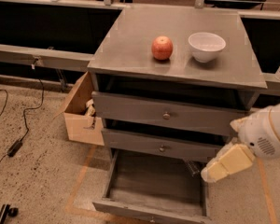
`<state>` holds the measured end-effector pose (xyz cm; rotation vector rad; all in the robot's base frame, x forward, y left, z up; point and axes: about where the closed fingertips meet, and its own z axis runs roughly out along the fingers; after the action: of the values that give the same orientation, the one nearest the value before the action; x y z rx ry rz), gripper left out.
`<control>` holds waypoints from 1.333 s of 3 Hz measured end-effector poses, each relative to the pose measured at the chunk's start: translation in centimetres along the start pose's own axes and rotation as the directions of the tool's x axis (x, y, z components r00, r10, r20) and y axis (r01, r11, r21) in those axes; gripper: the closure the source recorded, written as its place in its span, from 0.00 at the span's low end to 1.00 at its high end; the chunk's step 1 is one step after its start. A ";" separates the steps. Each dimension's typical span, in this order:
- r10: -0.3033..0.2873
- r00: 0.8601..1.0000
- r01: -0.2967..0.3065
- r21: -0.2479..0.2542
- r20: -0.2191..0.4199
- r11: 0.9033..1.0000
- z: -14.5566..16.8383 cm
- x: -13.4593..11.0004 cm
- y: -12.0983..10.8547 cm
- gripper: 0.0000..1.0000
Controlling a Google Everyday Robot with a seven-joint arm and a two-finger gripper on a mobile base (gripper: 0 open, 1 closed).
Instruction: Pick water bottle from bottom drawer and place on counter
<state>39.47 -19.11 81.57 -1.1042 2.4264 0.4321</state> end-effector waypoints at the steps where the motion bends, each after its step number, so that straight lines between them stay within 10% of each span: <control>1: 0.124 0.992 -0.124 0.004 0.002 0.992 7.7 5.0 2.0 0.00; 3: 0.203 0.979 -0.204 0.008 0.018 0.979 10.2 6.9 2.4 0.00; 4: 0.306 0.952 -0.307 -0.003 -0.026 0.952 16.6 12.2 5.2 0.00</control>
Offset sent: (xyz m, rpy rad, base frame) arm -0.0137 0.0143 -0.0539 0.0410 0.0392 -0.0721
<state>32.63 -16.04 61.67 -0.7374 2.6295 0.5257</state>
